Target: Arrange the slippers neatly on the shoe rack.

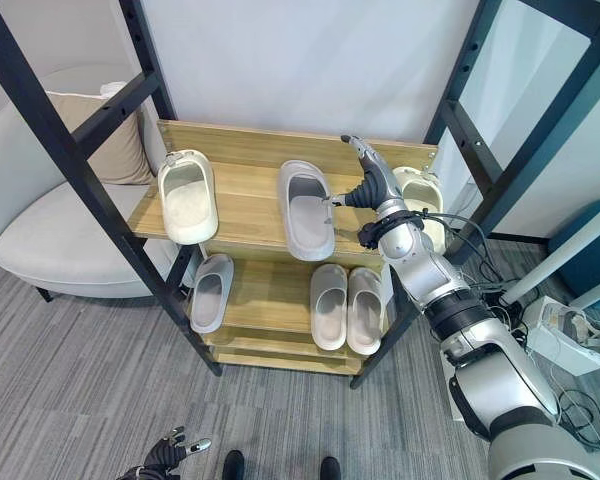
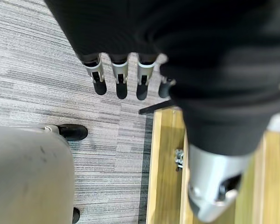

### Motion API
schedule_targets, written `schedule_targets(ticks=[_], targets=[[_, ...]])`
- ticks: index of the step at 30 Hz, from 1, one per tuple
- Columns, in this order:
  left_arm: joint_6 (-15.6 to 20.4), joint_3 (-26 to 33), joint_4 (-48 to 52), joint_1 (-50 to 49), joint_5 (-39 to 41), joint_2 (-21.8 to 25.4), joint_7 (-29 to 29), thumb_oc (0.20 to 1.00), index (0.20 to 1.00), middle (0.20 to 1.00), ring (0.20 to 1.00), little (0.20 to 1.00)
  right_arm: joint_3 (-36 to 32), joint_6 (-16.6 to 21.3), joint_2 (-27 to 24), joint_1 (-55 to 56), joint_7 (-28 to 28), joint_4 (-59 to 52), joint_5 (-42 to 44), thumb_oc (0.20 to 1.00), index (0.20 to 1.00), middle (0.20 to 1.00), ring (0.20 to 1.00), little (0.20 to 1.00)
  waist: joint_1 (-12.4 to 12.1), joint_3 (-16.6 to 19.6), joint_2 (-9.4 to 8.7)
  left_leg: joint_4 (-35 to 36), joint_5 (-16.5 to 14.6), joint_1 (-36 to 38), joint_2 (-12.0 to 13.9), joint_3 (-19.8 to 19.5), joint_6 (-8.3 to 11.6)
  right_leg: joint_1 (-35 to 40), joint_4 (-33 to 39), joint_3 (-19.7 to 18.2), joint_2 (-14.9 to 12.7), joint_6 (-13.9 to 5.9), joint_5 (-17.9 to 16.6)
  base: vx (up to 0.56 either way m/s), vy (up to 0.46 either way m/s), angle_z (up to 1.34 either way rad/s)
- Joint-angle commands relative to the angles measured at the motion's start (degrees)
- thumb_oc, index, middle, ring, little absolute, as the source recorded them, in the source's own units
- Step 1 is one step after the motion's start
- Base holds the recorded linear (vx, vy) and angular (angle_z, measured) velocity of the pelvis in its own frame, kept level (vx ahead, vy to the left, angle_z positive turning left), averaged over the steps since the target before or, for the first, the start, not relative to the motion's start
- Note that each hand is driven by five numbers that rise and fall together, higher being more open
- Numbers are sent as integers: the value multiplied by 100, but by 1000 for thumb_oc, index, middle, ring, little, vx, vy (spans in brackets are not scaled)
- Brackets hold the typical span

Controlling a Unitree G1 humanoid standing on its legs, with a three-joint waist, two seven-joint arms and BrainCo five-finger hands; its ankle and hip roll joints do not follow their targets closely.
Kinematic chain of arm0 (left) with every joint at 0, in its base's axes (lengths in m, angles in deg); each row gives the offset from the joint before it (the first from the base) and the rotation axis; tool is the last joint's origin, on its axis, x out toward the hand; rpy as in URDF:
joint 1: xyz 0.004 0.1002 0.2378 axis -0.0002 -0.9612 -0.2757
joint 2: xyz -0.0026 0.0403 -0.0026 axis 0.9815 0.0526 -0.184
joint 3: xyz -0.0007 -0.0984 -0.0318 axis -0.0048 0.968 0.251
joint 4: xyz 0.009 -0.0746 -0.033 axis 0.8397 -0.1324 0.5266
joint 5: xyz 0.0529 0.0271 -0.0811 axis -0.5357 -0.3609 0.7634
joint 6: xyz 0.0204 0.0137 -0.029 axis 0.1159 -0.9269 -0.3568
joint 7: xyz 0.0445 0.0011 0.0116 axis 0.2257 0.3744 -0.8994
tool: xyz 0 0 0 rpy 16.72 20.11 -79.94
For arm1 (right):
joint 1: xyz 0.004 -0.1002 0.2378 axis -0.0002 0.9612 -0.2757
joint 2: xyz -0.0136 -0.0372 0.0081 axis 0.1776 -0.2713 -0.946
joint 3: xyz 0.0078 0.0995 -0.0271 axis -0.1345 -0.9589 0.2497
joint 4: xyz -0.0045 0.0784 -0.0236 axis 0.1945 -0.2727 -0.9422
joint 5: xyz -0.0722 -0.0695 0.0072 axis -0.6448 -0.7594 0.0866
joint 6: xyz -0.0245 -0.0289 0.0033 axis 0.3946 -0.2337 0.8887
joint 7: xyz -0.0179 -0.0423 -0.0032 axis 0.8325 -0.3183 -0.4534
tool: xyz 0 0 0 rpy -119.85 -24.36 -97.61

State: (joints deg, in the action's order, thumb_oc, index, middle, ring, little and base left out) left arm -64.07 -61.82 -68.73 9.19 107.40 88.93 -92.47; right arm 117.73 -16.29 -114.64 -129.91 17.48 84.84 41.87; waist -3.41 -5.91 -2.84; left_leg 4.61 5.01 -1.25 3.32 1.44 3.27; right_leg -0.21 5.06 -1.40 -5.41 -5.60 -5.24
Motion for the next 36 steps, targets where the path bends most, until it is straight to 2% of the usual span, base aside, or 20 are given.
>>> schedule_targets(ticks=[1,12,13,14,16,17,21,26,36], targets=[[168,-260,-209,462,191,151,-98,1000,1000,1000,1000,1000,-37,123,-88,-1060,-231,438,-32,1000,1000,1000,1000,1000,-174,-262,-179,-2,-543,346,-274,5,-217,490,-6,-45,-54,-117,680,0,0,0],[305,-308,-80,708,383,275,-149,1000,1000,1000,1000,1000,588,4,-309,-1841,-269,2037,-384,1000,1000,1000,1000,1000,-282,-536,-210,-184,-491,-218,-355,-219,-219,151,-6,109,-127,-132,603,-34,16,13],[310,-304,-106,733,381,284,-155,1000,1000,1000,1000,1000,578,9,-270,-1864,-277,2168,-370,934,934,934,934,934,-297,-572,-208,-212,-491,-265,-362,-234,-219,132,-6,118,-132,-131,599,-41,7,13],[322,-322,-104,766,398,299,-172,1000,1000,1000,1000,1000,571,10,-220,-1879,-306,2366,-313,799,799,799,799,799,-312,-607,-203,-241,-491,-323,-369,-259,-220,108,-6,131,-142,-131,591,-45,8,2],[343,-341,-91,811,433,312,-180,1000,1000,1000,1000,1000,568,23,-116,-1917,-361,2633,-248,294,294,294,294,294,-357,-675,-184,-294,-486,-434,-374,-288,-218,33,-6,146,-153,-129,571,-48,7,-1],[363,-368,-50,839,457,320,-192,1000,1000,1000,1000,1000,551,32,-55,-1908,-371,2758,-193,200,200,200,200,200,-372,-695,-171,-321,-482,-492,-384,-300,-219,-3,-6,158,-159,-128,561,-36,13,0],[406,-395,-61,934,473,309,-216,1000,1000,1000,1000,1000,605,56,138,-1906,-328,2918,-138,200,200,200,200,200,-412,-723,-141,-349,-466,-546,-399,-340,-211,-26,-6,183,-173,-123,566,5,11,4],[407,-386,-72,923,460,281,-236,1000,1000,1000,1000,1000,610,111,262,-1782,-283,2610,-87,200,200,200,200,200,-404,-714,-141,-339,-495,-470,-400,-340,-217,34,-6,167,-178,-124,601,8,5,4],[281,-171,-177,719,173,202,-158,1000,1000,1000,1000,1000,-43,358,-235,-829,-295,183,-125,200,200,200,200,200,-224,-611,-106,-84,-472,-25,-340,-214,-221,235,-6,93,-140,-111,669,0,0,0]])
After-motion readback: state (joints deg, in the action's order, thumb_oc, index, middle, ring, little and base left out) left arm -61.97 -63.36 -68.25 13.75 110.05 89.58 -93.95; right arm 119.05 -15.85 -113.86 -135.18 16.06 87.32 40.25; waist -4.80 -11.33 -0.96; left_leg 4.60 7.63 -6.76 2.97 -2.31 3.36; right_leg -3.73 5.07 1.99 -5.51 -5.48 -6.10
